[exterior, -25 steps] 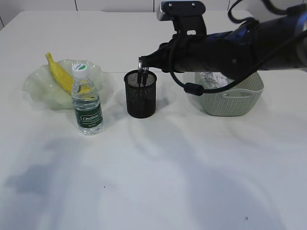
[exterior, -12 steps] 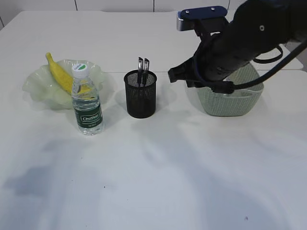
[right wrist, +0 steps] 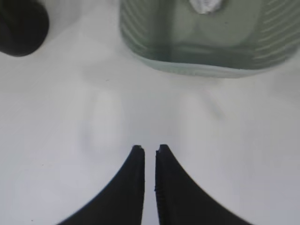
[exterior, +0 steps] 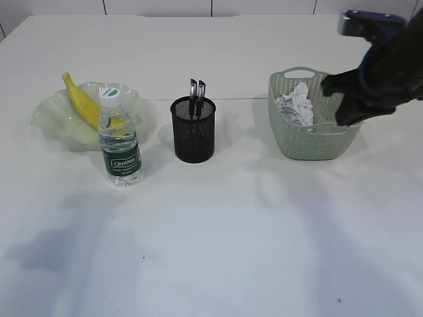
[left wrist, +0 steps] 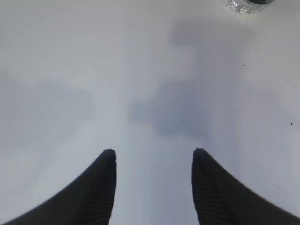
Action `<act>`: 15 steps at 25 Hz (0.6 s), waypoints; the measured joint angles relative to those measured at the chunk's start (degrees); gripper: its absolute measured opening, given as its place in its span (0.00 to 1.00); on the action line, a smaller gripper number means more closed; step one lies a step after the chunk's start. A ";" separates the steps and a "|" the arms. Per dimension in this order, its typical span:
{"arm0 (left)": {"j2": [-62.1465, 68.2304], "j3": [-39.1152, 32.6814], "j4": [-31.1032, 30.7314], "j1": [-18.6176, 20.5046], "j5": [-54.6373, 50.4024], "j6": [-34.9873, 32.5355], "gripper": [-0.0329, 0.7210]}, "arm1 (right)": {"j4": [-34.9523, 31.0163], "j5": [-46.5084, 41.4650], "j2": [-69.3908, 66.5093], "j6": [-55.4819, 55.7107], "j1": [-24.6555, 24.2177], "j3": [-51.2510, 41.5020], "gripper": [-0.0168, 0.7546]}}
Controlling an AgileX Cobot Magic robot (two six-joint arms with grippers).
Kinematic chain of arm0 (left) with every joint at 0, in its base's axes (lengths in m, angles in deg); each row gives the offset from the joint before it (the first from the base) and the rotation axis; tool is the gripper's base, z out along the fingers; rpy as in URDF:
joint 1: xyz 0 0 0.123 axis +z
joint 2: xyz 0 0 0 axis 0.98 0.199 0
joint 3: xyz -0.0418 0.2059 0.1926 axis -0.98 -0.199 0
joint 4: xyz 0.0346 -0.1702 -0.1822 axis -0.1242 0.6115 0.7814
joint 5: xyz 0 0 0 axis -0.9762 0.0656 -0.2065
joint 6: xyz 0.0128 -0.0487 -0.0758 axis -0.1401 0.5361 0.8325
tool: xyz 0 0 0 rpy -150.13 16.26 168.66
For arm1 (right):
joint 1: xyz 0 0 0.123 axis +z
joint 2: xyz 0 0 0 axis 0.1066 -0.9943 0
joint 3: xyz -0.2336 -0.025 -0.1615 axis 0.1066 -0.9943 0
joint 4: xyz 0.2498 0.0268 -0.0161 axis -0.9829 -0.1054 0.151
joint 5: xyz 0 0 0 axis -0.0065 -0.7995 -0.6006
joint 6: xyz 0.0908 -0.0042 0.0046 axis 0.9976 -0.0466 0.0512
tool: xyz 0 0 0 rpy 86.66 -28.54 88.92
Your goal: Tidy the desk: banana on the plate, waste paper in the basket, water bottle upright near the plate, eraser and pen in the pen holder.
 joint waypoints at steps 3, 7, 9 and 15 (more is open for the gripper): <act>-0.13 0.00 0.00 0.00 0.00 0.00 0.52 | -0.36 -0.54 3.88 -0.61 -3.36 -0.89 0.11; -2.08 0.00 -1.83 0.00 -1.71 0.00 0.52 | -0.47 -0.22 10.72 -0.41 -4.54 -5.60 0.11; -4.24 0.00 -3.49 0.00 -3.01 0.00 0.52 | -0.47 -0.22 14.20 0.53 -4.54 -8.28 0.11; -11.54 0.00 -8.02 0.00 -9.35 0.00 0.56 | 2.25 -2.90 18.63 3.67 -4.54 -11.77 0.25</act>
